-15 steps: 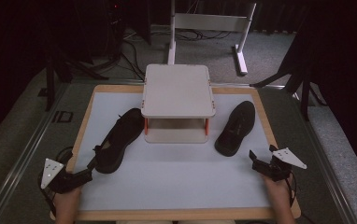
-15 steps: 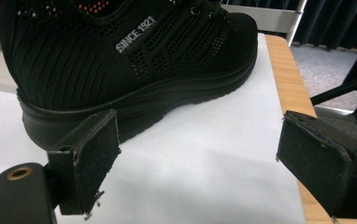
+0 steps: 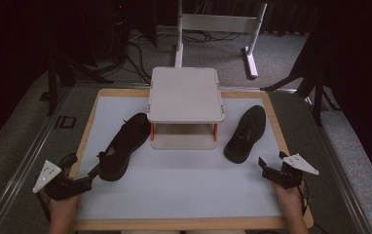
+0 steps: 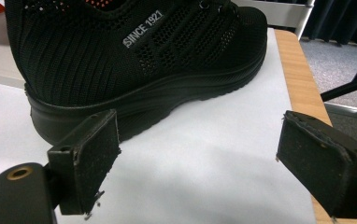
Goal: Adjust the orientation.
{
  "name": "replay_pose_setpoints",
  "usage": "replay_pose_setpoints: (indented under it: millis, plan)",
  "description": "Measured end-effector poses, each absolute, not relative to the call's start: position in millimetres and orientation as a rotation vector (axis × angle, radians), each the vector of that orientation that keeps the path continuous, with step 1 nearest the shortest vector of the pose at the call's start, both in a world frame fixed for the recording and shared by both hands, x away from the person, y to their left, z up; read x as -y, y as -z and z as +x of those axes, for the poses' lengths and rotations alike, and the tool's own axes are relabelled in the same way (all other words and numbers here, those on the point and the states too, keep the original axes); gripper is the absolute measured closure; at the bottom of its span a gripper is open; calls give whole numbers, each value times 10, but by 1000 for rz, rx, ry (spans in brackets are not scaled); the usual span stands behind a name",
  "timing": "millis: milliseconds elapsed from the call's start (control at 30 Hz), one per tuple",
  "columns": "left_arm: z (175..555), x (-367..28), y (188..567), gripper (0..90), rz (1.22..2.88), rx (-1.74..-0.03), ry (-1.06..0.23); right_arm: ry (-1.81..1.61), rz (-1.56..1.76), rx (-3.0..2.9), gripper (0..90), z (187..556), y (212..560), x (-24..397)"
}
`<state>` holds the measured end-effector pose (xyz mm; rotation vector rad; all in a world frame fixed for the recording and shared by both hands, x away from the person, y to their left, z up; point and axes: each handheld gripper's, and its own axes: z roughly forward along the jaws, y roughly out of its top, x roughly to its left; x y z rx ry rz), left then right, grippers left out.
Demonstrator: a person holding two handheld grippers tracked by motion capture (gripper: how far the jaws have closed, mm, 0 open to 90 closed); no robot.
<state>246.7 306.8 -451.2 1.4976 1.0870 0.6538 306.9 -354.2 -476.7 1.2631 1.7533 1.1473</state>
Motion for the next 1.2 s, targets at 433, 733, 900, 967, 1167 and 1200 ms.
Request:
replay_pose_setpoints:
  millis: [433,733,900,967,1167,1200]
  plan:
    - [2961,-2753,3531,6,2016,-1013,-598,-1162,1281,-1744,128,3061,4765,3547]
    - [3388,-2520,3340,6,2303,-1008,-518,-1156,1281,-1750,128,3064,4765,3542]
    - [3578,-2394,3281,6,2420,-999,-502,-1160,1283,-1750,128,3066,4765,3546]
    - [3649,-2324,3274,6,2490,-995,-482,-1154,1280,-1754,128,3067,4765,3542]
    - [3810,-2036,3297,6,2668,-965,-459,-1142,1266,-1769,128,3069,4768,3523]
    - [3840,-1994,3307,7,2695,-956,-452,-1143,1264,-1768,128,3068,4768,3524]
